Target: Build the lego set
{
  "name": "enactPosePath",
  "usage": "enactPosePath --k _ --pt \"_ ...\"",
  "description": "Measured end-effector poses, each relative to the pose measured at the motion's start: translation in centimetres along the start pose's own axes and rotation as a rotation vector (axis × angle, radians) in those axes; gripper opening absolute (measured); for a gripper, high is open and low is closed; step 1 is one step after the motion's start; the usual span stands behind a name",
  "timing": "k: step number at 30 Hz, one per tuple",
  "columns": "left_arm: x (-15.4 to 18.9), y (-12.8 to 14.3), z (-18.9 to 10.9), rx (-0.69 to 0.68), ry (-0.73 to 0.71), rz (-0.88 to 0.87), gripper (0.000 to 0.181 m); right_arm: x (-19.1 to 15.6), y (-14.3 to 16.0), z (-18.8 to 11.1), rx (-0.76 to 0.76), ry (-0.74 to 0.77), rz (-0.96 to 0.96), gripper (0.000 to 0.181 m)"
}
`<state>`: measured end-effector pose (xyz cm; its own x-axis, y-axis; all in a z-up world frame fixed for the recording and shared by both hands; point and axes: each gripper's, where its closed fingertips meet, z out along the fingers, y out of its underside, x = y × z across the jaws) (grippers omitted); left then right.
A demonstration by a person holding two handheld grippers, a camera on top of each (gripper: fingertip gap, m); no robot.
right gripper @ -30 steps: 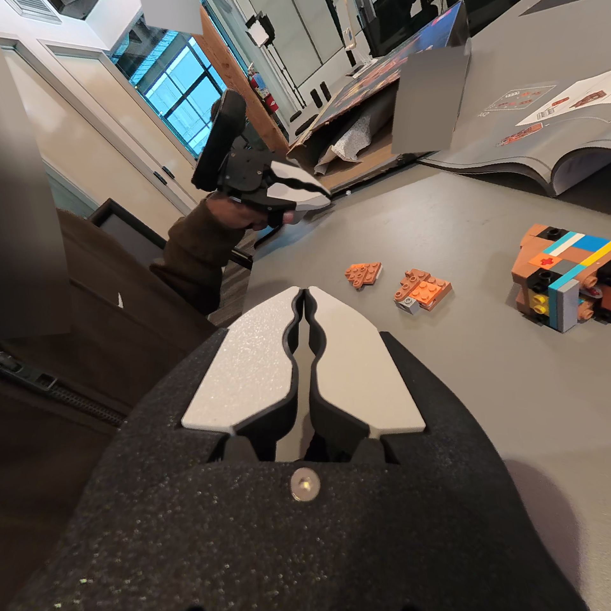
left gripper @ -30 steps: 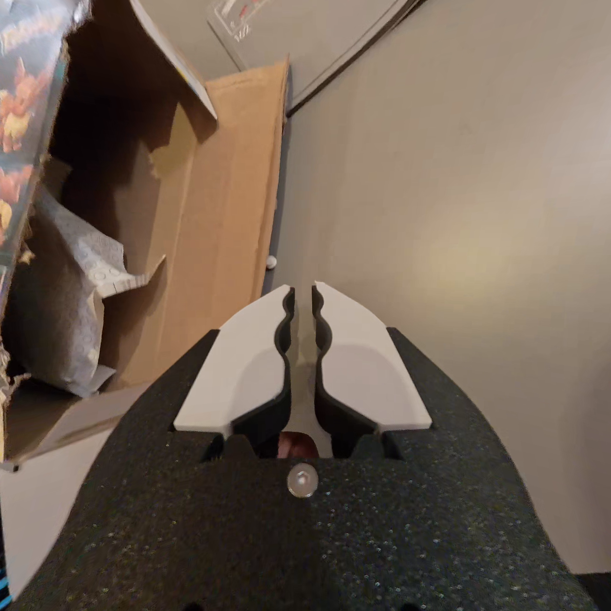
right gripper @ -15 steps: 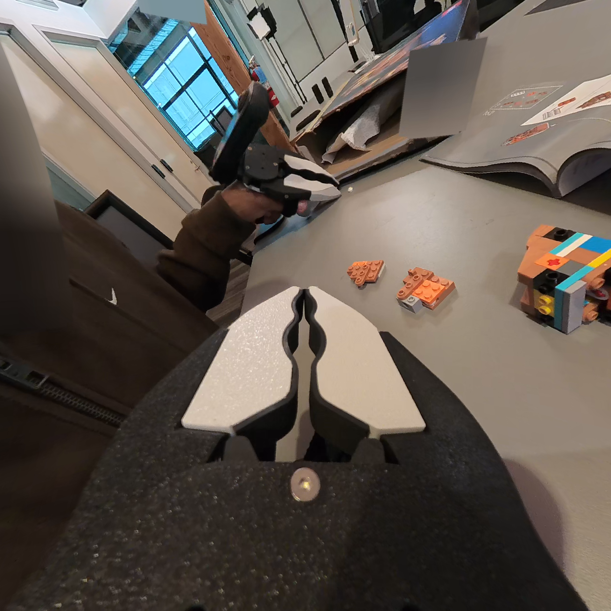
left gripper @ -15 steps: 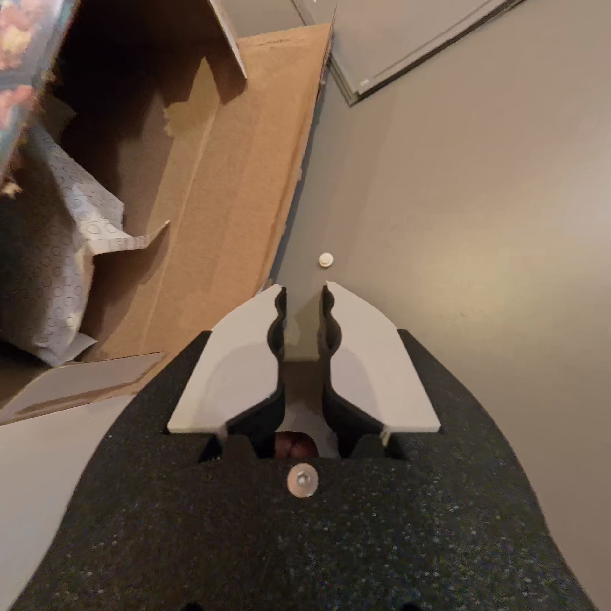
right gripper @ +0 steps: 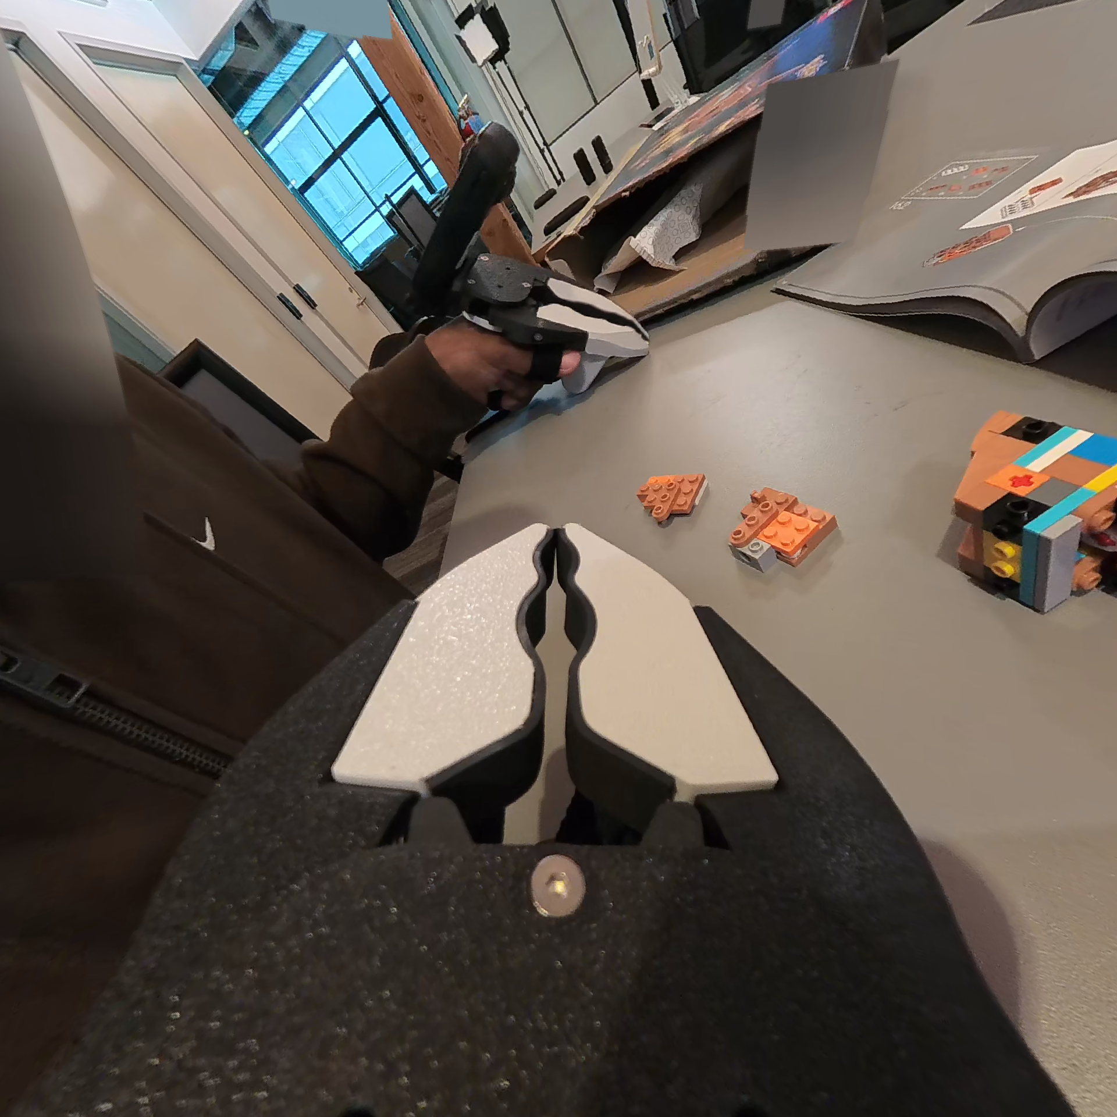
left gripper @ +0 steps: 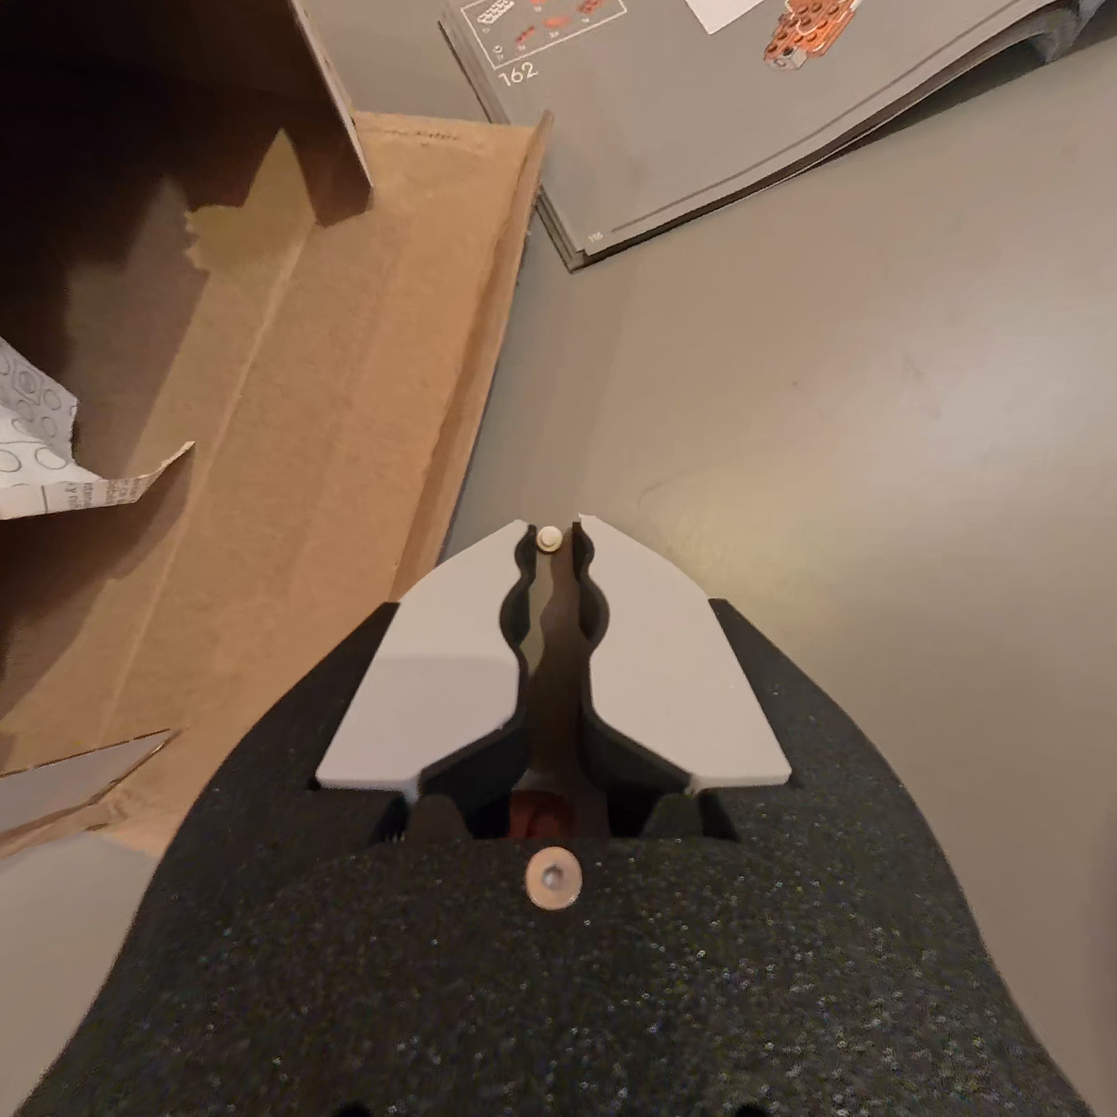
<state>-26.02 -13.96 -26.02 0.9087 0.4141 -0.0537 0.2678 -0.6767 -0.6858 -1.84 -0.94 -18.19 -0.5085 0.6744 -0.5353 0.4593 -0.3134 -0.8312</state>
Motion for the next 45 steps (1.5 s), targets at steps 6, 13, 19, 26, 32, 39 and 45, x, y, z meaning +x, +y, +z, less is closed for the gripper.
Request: enactPosePath --k 6,13,19,26,32,39,45 --pt "3.6 -0.2 -0.1 0.017 0.096 0.079 0.008 -0.1 0.0 0.0 -0.003 0.0 -0.005 0.0" --pt "9.6 0.0 -0.7 0.031 0.248 0.215 0.008 -0.1 0.1 0.1 -0.007 -0.001 -0.009 0.0" --pt "12.2 0.1 -1.2 0.049 0.317 0.288 0.009 -0.2 0.3 0.3 -0.019 0.0 -0.019 0.0" --pt "12.6 0.3 -1.9 0.071 0.352 0.302 0.027 -0.1 0.3 0.6 -0.026 0.0 -0.03 0.0" --pt "14.0 -0.8 -2.1 0.113 0.379 0.302 0.029 -0.2 0.4 1.2 -0.042 0.012 -0.059 0.0" --pt "18.3 -2.5 -0.6 0.104 0.418 0.418 0.031 -0.3 0.4 1.5 -0.044 0.025 -0.088 0.0" --pt "18.4 -2.1 0.5 0.047 0.386 0.442 0.03 -0.3 0.2 1.3 -0.03 0.015 -0.078 0.0"
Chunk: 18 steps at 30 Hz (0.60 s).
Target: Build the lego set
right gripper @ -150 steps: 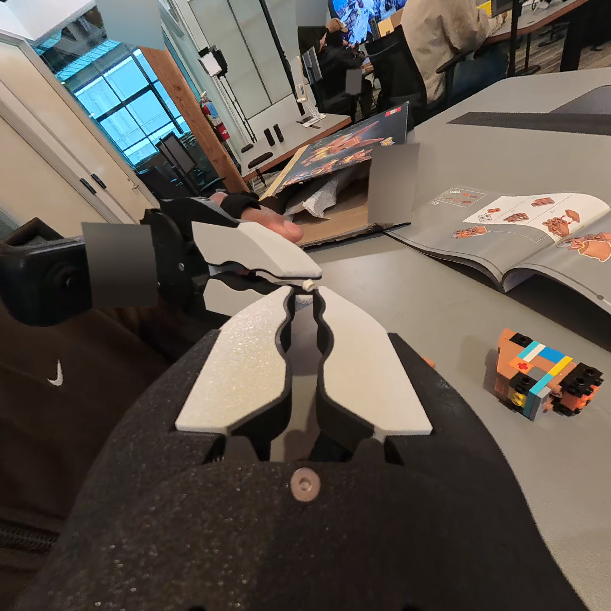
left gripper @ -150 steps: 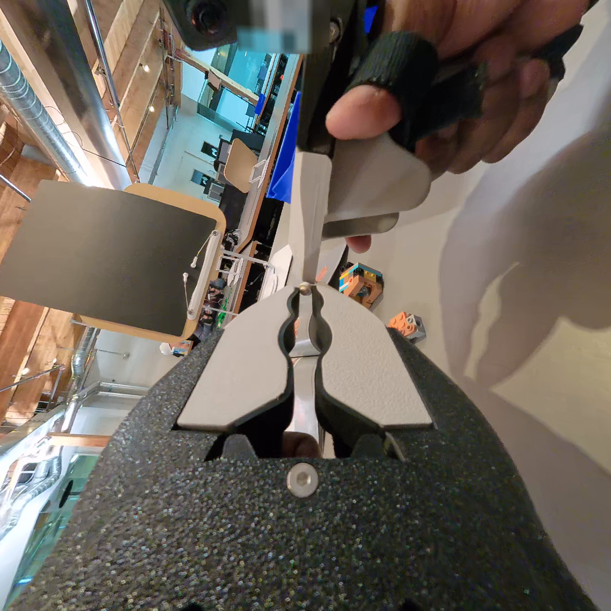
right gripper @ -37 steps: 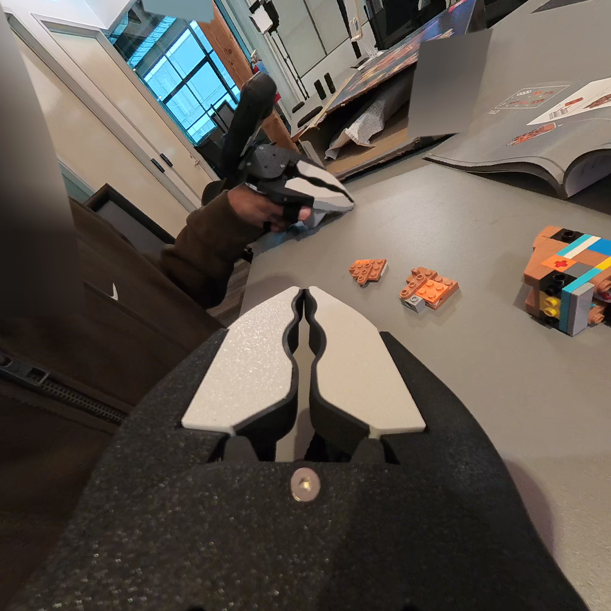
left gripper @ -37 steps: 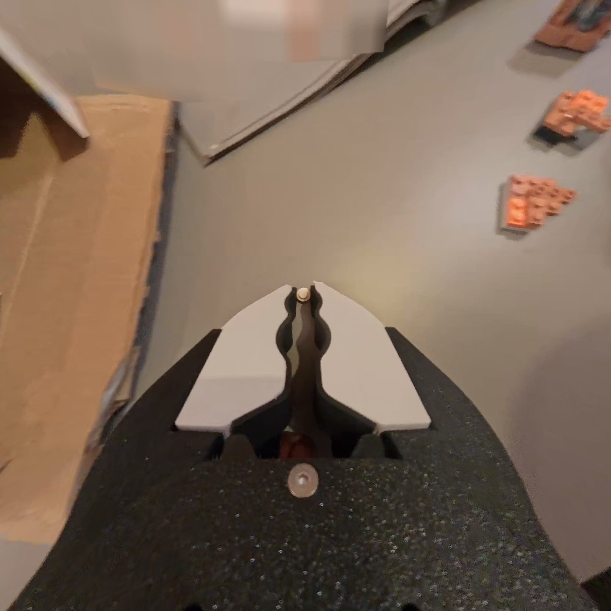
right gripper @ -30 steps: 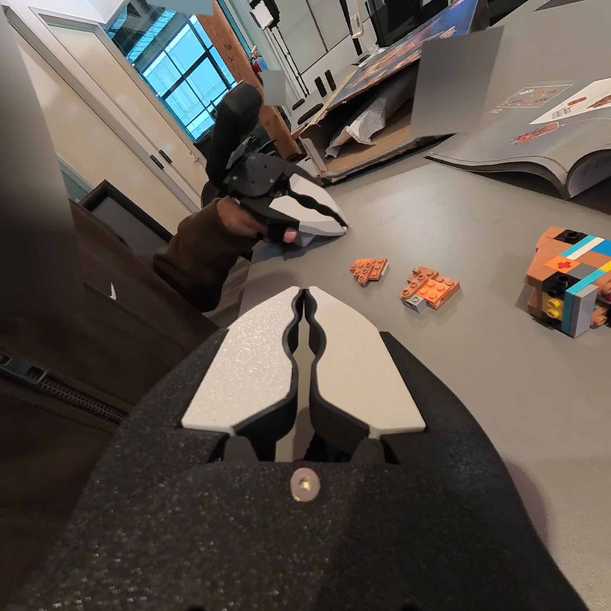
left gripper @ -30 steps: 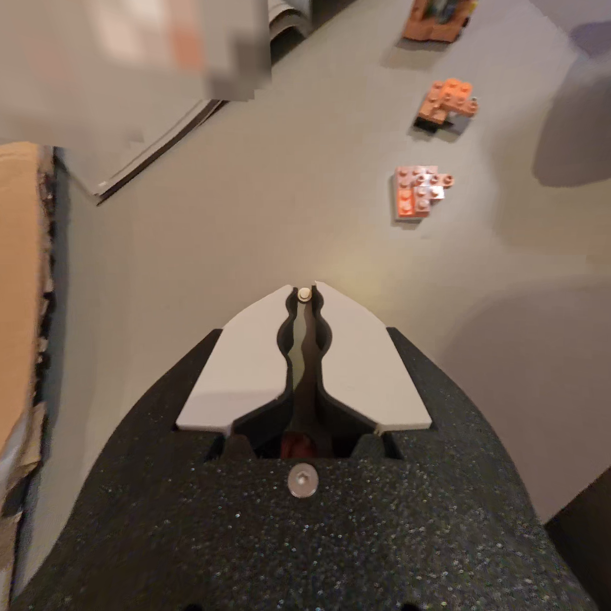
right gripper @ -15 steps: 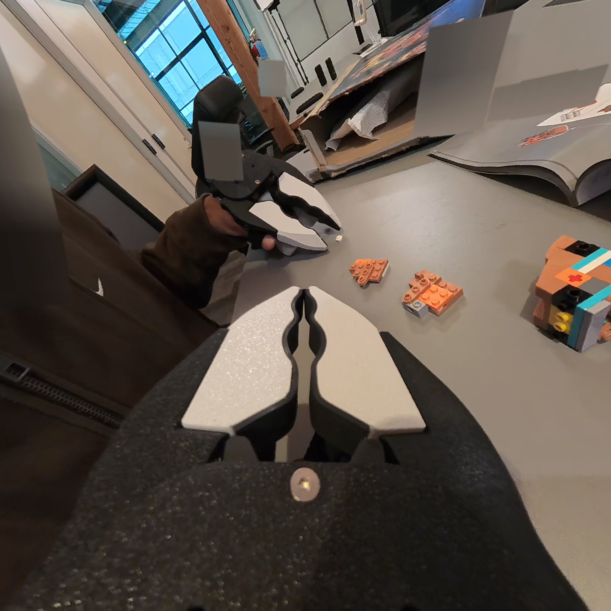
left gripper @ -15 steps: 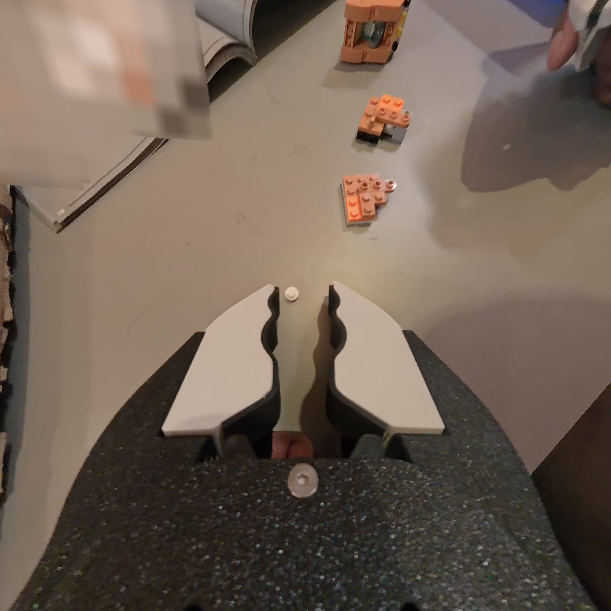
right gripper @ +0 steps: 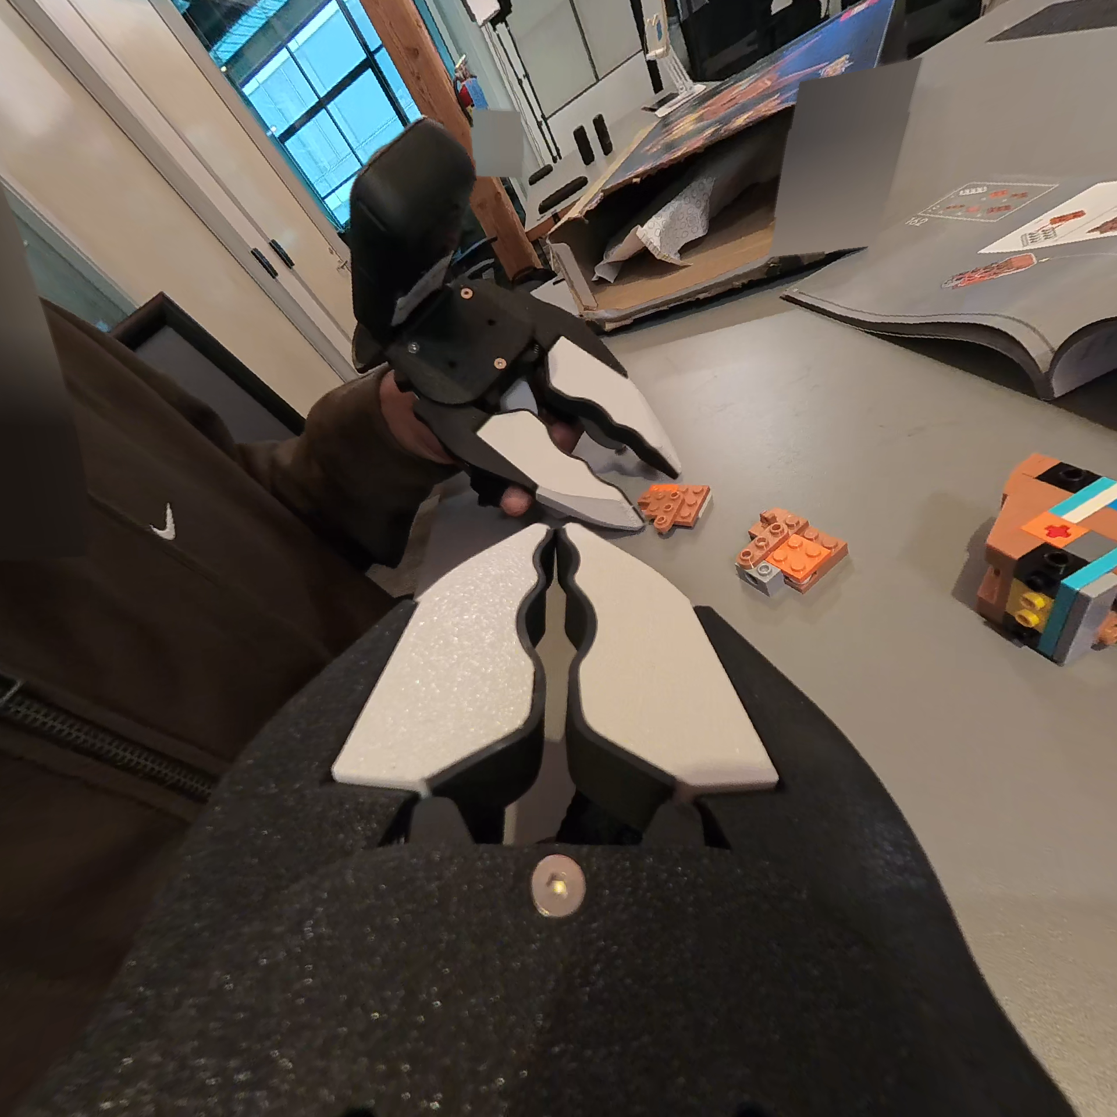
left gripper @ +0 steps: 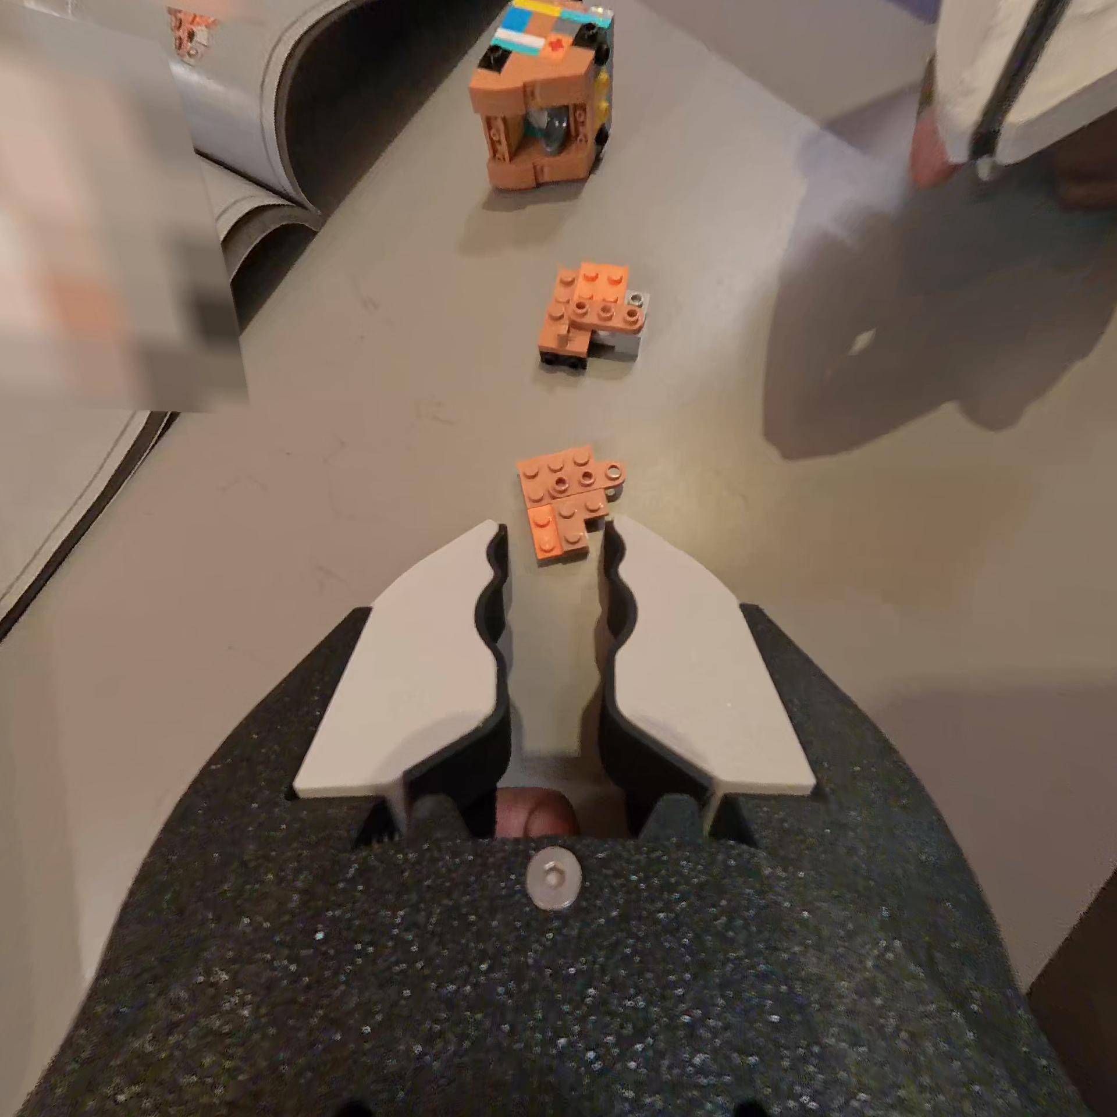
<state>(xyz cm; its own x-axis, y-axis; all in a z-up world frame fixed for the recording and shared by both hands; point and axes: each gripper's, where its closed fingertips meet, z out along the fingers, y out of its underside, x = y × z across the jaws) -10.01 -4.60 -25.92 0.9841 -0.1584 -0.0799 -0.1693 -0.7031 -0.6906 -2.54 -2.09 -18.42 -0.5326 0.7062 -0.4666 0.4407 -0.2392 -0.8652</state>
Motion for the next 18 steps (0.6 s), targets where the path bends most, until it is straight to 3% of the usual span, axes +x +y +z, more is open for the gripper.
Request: enactPosePath --k 4,10,14,18 --pt "0.1 -0.2 0.3 -0.012 0.014 0.018 0.019 -0.2 0.1 0.1 -0.012 -0.009 -0.006 0.0" --pt "0.8 -0.7 0.2 0.032 0.05 0.041 0.018 -0.2 0.1 0.3 -0.016 0.0 -0.022 0.0" --pt "-0.1 -1.0 -2.1 0.134 0.02 0.016 0.018 -0.1 0.1 0.7 -0.021 0.004 -0.031 0.0" --pt "-3.0 1.4 -5.5 0.151 -0.088 -0.03 0.018 -0.3 0.3 1.8 -0.056 -0.001 -0.055 0.0"
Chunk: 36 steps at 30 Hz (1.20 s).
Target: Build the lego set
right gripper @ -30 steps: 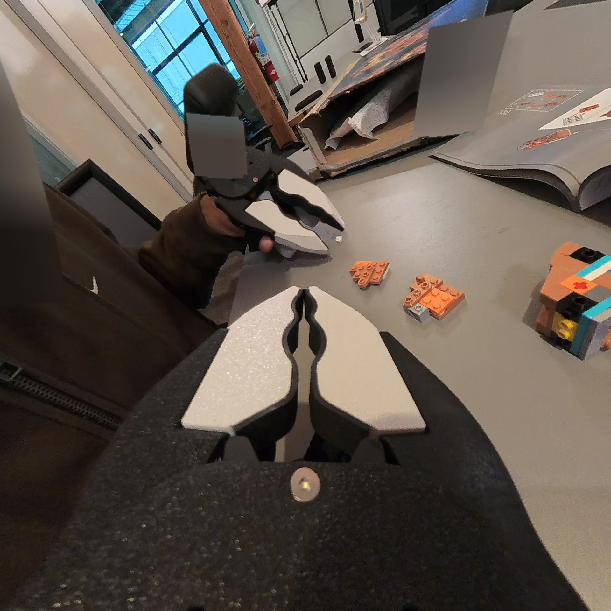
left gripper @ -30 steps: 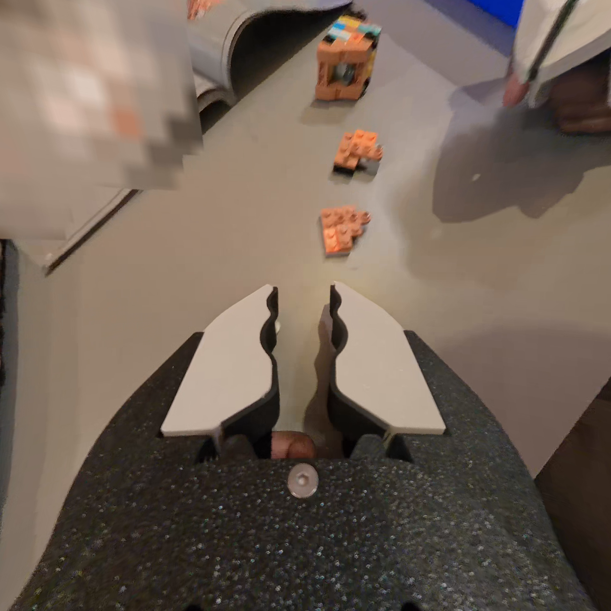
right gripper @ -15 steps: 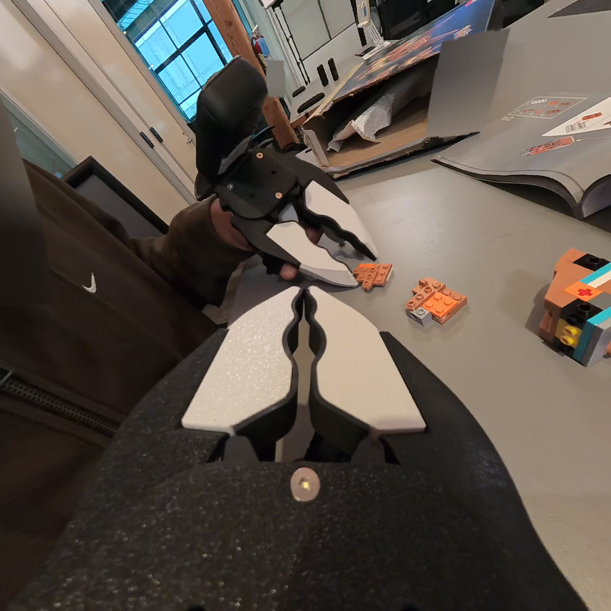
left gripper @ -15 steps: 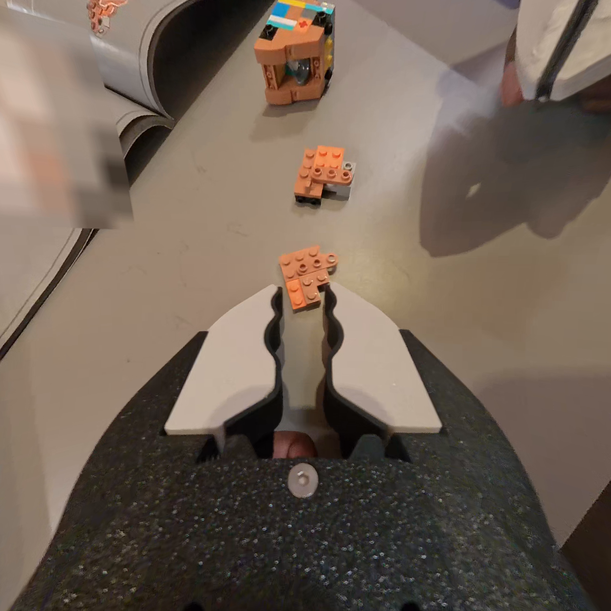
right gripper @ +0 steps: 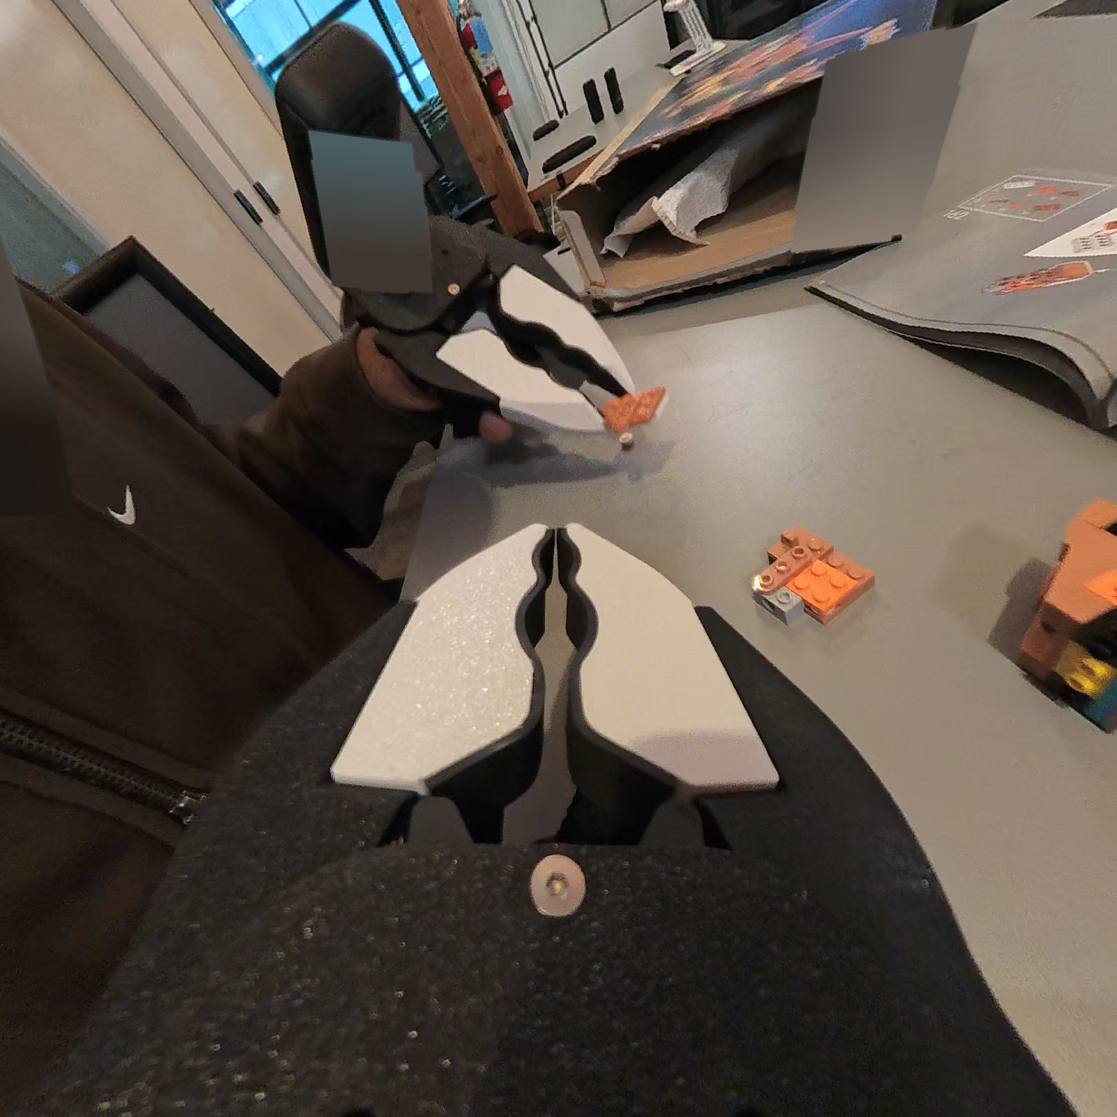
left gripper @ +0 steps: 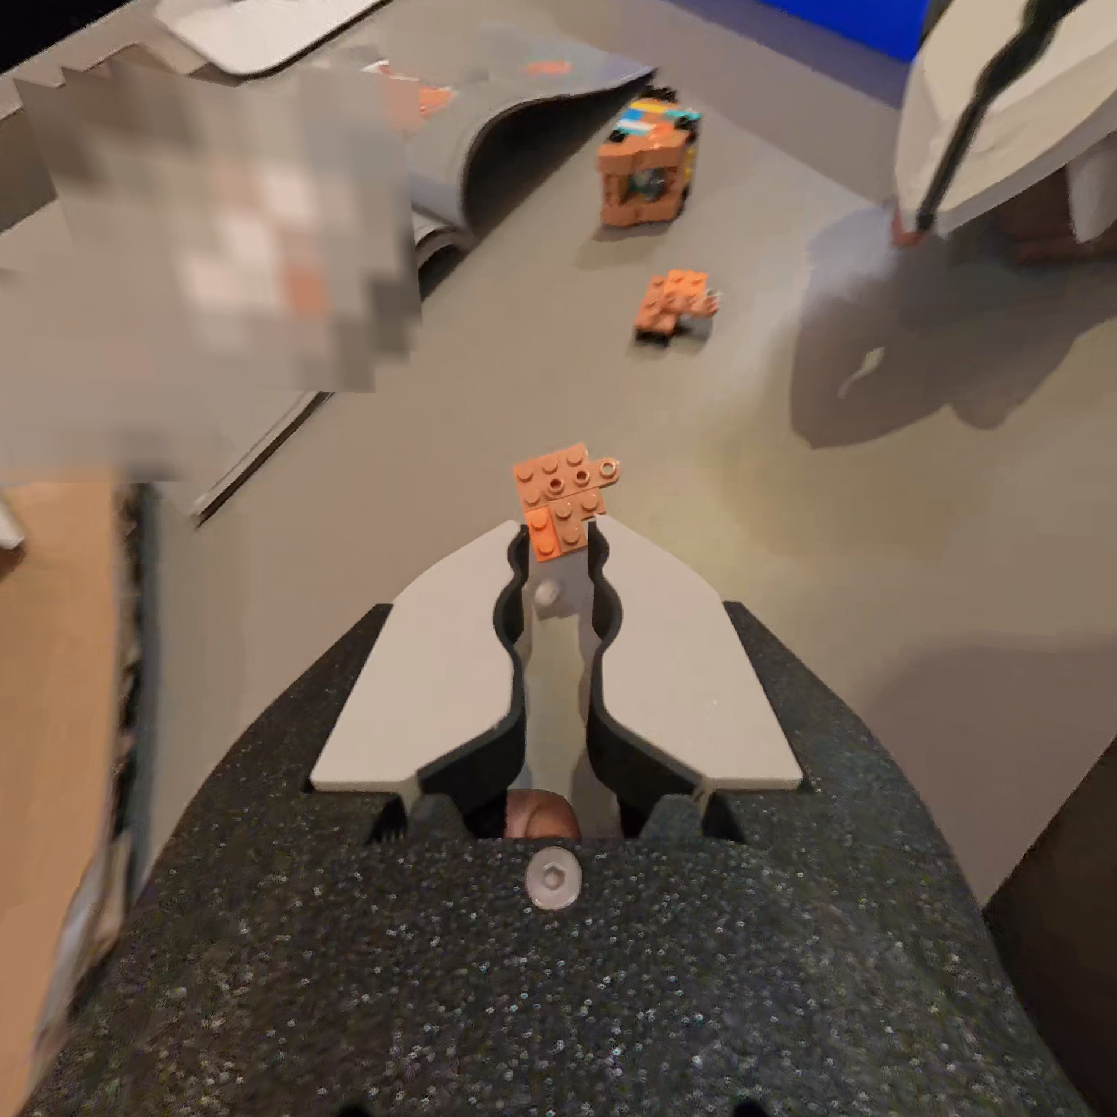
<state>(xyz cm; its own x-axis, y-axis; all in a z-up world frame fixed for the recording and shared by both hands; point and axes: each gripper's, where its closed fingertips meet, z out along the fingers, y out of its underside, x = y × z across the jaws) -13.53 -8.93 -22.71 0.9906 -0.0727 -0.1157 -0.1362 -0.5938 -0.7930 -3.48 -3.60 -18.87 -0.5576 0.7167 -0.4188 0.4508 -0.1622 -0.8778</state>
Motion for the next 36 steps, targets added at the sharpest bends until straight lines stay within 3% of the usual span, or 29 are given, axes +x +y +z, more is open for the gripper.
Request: enactPosePath --k 5,12,24,36 --pt "-2.2 3.2 -2.9 -0.018 -0.063 -0.054 0.018 -0.2 0.1 2.0 -0.053 0.005 -0.046 0.003" --pt "-2.0 4.7 -3.3 -0.013 -0.033 -0.049 0.018 0.4 -0.3 5.8 -0.165 0.1 -0.199 0.005" --pt "-0.2 5.6 -3.3 -0.046 0.138 0.091 0.018 2.1 0.0 10.8 -0.331 0.166 -0.323 0.011" --pt "0.0 5.6 -3.2 -0.051 0.132 0.103 0.029 2.9 0.5 12.9 -0.388 0.189 -0.35 0.012"
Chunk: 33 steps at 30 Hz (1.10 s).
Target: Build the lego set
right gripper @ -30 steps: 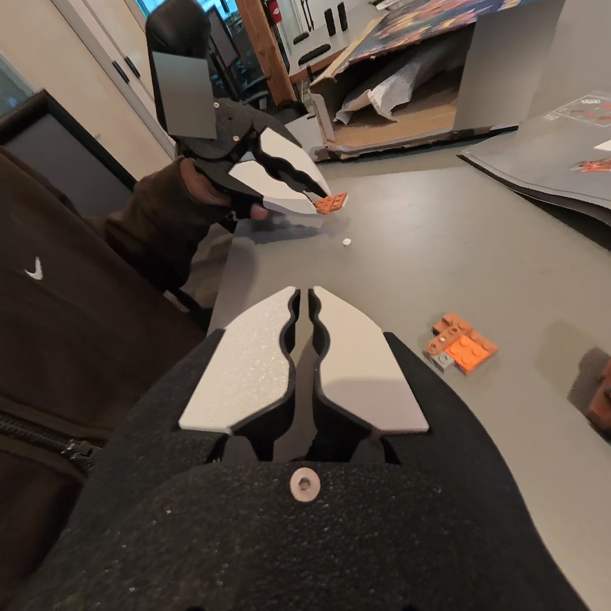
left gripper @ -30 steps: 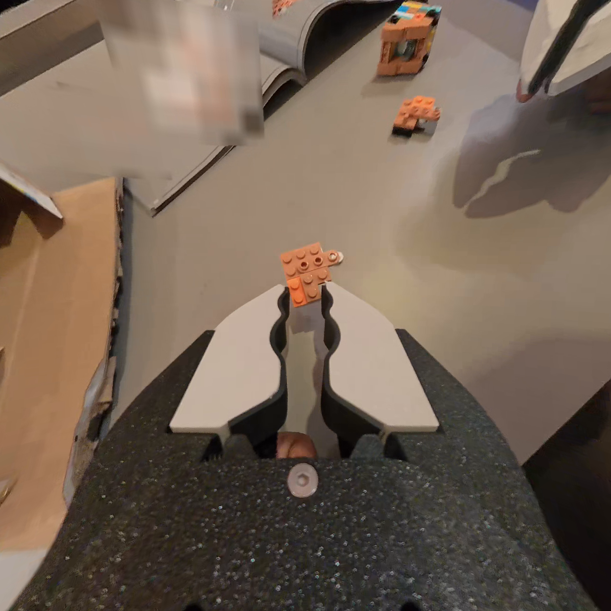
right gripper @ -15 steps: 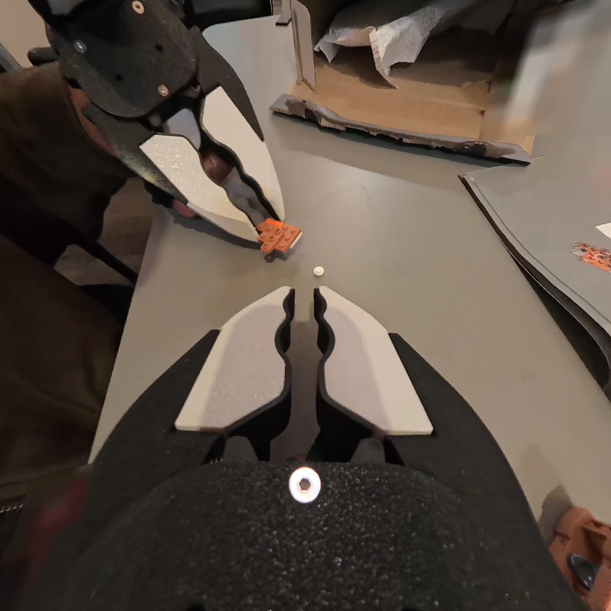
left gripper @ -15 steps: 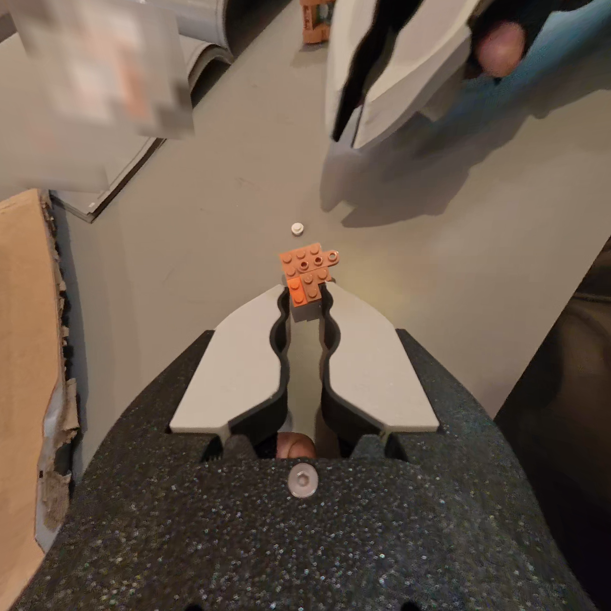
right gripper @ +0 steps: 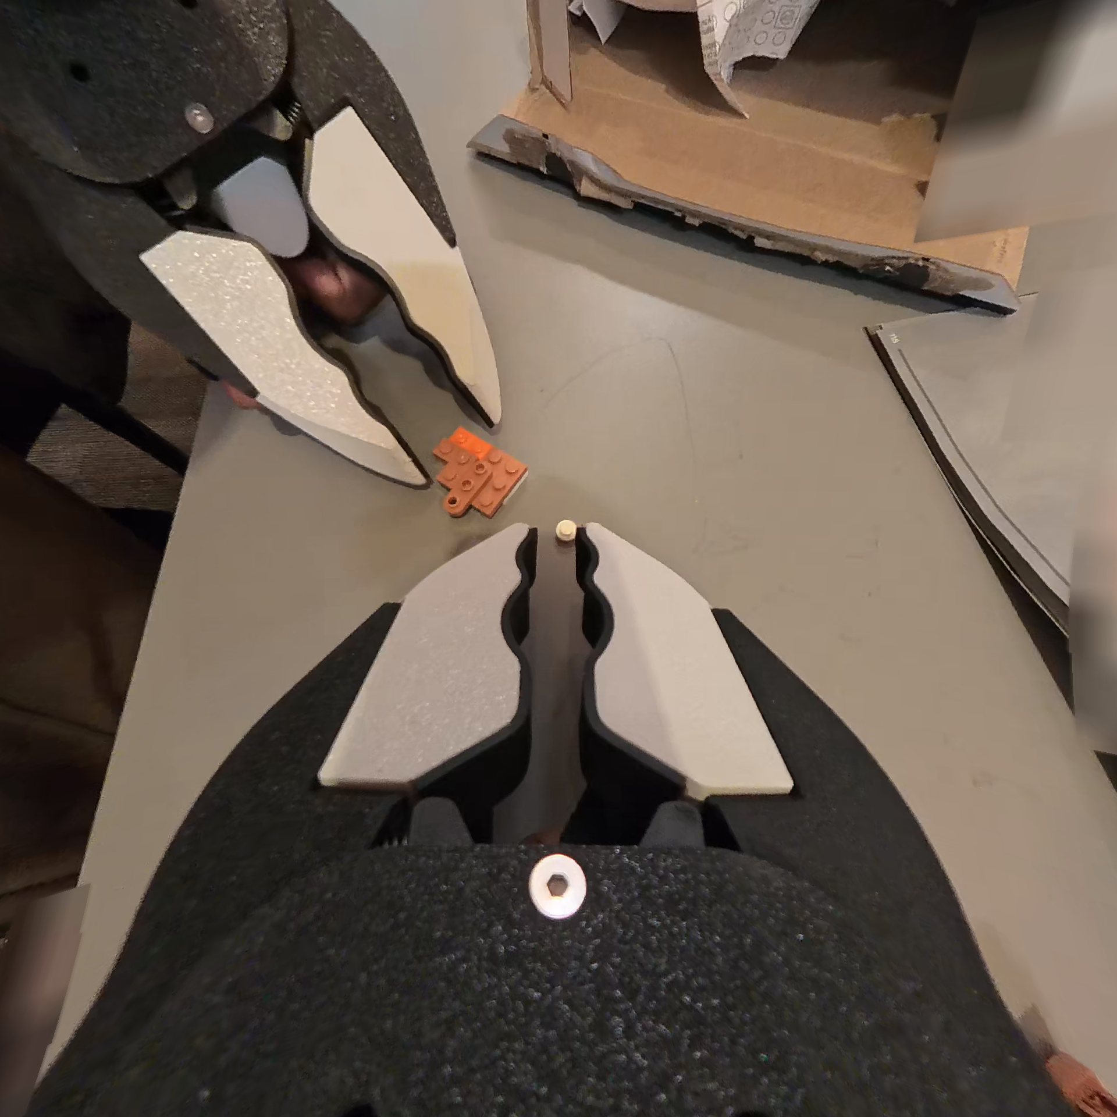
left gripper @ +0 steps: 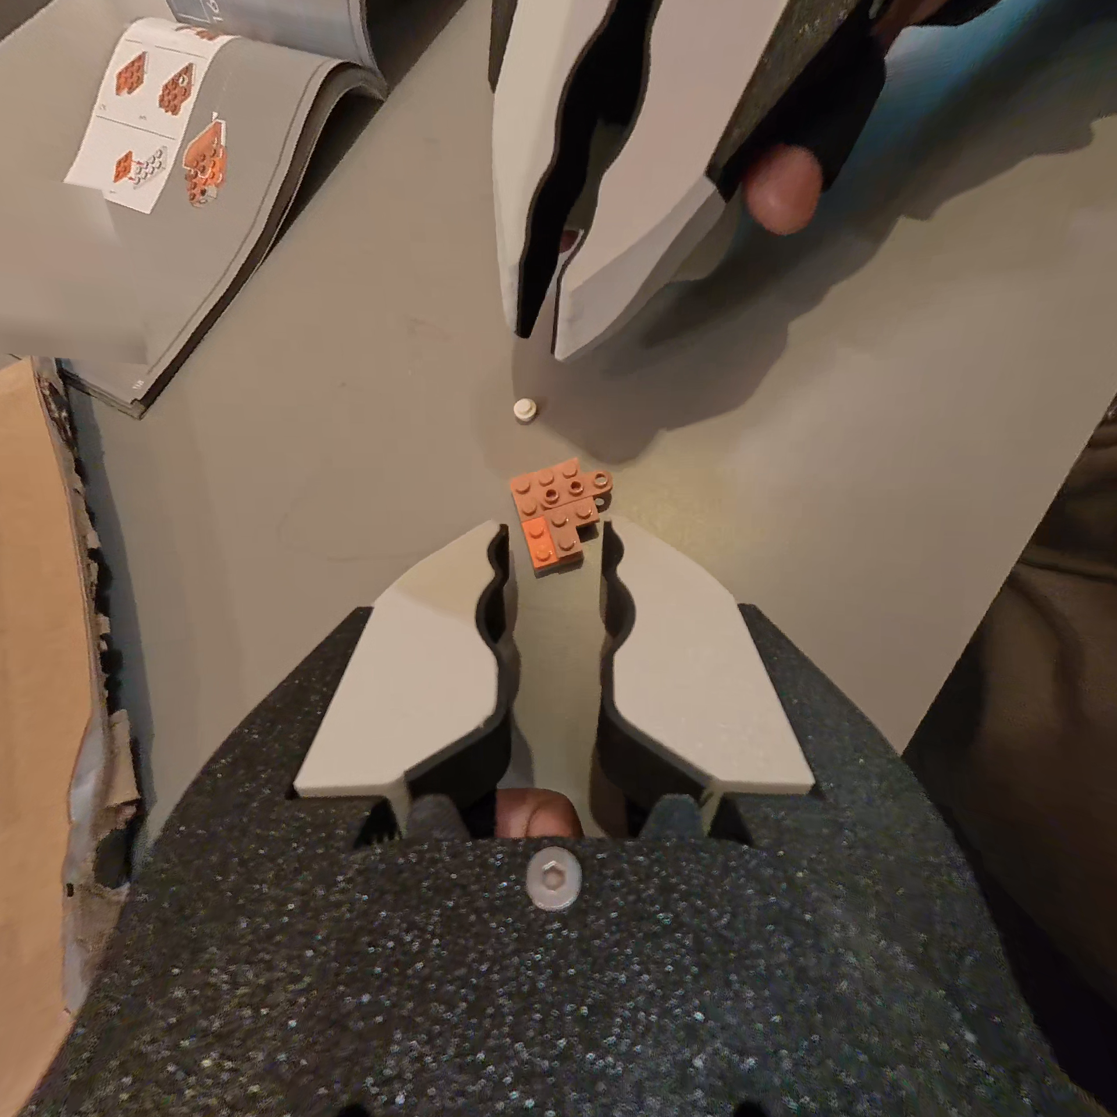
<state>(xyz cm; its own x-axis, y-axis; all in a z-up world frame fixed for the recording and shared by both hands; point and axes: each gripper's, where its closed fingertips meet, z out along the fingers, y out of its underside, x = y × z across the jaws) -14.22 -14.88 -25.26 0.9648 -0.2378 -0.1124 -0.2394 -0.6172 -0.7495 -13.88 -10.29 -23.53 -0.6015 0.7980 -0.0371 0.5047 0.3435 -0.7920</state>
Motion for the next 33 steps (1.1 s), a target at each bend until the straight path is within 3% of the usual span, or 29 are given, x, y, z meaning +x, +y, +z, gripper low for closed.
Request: enactPosePath --k 23,33 --pt "-0.4 0.4 0.2 -0.048 -0.063 -0.132 0.033 -0.1 0.0 0.0 0.018 -0.028 0.007 0.011" --pt "-0.2 -0.1 1.1 -0.089 0.026 -0.031 0.025 0.4 0.5 0.9 -0.088 -0.025 -0.099 0.012"
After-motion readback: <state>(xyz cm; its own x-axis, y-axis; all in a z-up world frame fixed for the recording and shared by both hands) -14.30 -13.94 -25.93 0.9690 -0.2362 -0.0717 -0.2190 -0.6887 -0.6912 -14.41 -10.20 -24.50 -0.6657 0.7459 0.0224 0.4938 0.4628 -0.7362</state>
